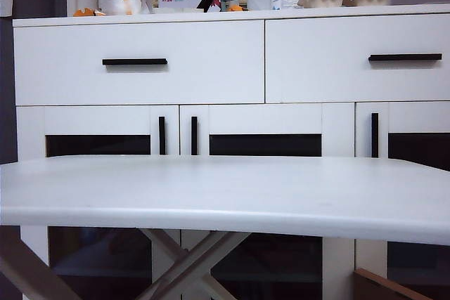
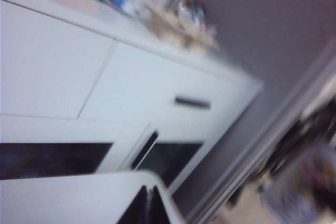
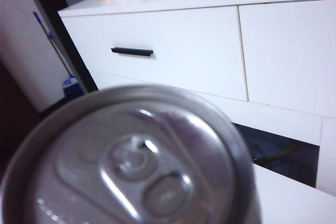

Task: Pick up a can of beer from the white table, open the left drawer, place the beer inside the drawer, and finally close the drawer.

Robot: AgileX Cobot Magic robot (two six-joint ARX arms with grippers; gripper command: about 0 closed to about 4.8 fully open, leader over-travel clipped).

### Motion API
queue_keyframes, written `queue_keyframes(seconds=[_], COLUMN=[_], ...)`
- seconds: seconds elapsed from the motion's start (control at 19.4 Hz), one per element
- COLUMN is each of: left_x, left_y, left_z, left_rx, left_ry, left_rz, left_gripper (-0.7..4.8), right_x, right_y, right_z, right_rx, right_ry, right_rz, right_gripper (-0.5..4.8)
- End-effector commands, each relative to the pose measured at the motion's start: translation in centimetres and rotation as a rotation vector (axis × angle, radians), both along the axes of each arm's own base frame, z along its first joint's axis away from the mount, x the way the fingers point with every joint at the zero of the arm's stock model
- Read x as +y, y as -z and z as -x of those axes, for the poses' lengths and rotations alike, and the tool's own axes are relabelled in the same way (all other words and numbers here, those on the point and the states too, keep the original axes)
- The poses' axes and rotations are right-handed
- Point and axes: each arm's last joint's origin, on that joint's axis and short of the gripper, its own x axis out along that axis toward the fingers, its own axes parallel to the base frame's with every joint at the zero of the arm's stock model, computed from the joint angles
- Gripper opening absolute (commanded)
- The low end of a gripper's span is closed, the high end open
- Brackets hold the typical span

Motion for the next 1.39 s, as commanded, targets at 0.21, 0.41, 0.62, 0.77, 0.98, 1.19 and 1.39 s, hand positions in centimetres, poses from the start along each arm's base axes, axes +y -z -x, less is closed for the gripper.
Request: queue_keyframes(seconds=[0.21,0.41,0.62,0.77,0.98,1.19,1.39], left_x=[1.3,2.4,3.2,3.3,3.4,3.5,3.8], left_y=[0.6,1.4,2.6,3.5,5.3,7.1,7.3], left_z=[-4.0,-6.4,-8.0,-9.3,-11.3,-12.6,-12.8], left_rx=[0.042,0.052,0.115,0.149,0.140,0.175,0.168], left_ry=[-0.044,-0.064,-0.147,-0.148,-0.200,-0.267,-0.313], left_rz=[0.257,0.407,0.525,0.643,0.795,0.809,0.833], left_gripper=[-0.06,-0.06,-0.06,-0.06,-0.06,-0.06,-0.06], right_x=[0.3,0.3,0.8,0.8,0.8,0.8,0.9], right_y=[-1.4,-1.4,-1.4,-1.4,-1.4,-1.4,-1.4], right_z=[0.8,0.8,0.9,0.9,0.9,0.9,0.9], right_rx=[-0.121,-0.121,-0.121,-0.121,-0.119,-0.118,-0.114], right_ry=[0.016,0.010,-0.008,-0.014,-0.014,-0.014,-0.014], right_rz=[0.033,0.032,0.030,0.030,0.029,0.027,0.023], right_gripper=[1.44,1.44,1.44,1.44,1.44,1.44,1.44])
